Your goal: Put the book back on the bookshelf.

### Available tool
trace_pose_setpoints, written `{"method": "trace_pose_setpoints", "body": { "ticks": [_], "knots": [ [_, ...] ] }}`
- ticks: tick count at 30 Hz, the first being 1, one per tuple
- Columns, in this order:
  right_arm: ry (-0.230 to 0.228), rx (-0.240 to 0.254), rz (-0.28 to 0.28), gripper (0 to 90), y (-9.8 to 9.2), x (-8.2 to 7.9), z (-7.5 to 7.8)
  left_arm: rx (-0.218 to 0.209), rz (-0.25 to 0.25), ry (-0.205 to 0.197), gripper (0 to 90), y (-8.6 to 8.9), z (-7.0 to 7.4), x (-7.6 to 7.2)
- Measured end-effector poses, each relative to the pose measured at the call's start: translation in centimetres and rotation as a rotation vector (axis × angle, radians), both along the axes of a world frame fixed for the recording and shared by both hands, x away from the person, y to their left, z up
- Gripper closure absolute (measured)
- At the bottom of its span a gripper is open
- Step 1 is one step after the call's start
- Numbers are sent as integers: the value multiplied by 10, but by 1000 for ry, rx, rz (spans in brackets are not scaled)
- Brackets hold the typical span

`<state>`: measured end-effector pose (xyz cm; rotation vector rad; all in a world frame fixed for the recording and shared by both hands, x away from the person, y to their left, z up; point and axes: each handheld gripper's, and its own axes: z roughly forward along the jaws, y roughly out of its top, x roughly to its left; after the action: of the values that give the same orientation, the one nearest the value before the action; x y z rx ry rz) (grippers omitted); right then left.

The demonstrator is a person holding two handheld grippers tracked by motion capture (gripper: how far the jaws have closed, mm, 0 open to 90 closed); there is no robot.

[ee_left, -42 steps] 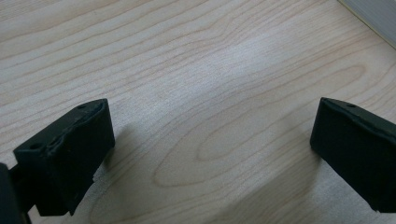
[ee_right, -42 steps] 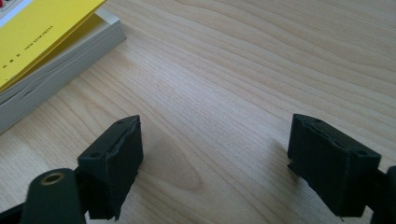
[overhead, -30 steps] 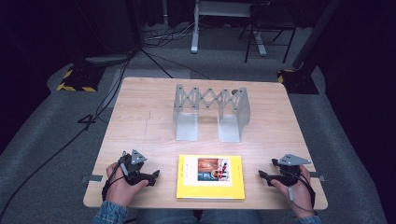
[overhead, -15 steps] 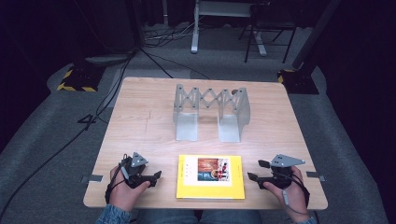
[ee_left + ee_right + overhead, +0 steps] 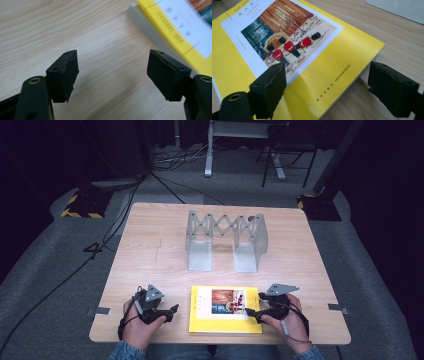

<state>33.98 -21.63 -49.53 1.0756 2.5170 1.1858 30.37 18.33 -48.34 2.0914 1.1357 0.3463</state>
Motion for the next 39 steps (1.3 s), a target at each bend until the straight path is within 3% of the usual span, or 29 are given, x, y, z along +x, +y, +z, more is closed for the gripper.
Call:
{"method": "trace_pose_setpoints", "body": {
  "ticks": [2, 4, 11, 15, 18, 25, 27, 36, 39],
  "knots": [
    [12, 9, -6, 131, 2, 1, -2, -10, -40, -28, 267, -19, 4, -3],
    [16, 10, -10, 121, 3, 1, -3, -6, -61, -31, 272, -27, 5, -5],
    [20, -1, -13, 111, 4, 1, -3, 33, -112, -3, 273, -47, -4, -5],
    [19, -4, -16, 113, 5, 1, -2, 19, -108, 10, 278, -49, -6, -5],
    [29, 13, -25, 145, 4, 1, -1, -14, -99, 34, 285, -49, -8, -4],
    [-2, 37, -28, 301, 1, -4, 9, -17, -80, 38, 288, -51, -9, -5],
    [-2, 58, -5, 365, 2, -6, 12, -18, -76, 34, 288, -52, -9, -5],
    [-16, 60, 48, 375, 9, -20, 20, -17, -54, 17, 288, -57, -10, -8],
    [6, 82, 89, 480, 17, -20, 18, -32, -51, 16, 288, -57, -11, -7]
  ]
}}
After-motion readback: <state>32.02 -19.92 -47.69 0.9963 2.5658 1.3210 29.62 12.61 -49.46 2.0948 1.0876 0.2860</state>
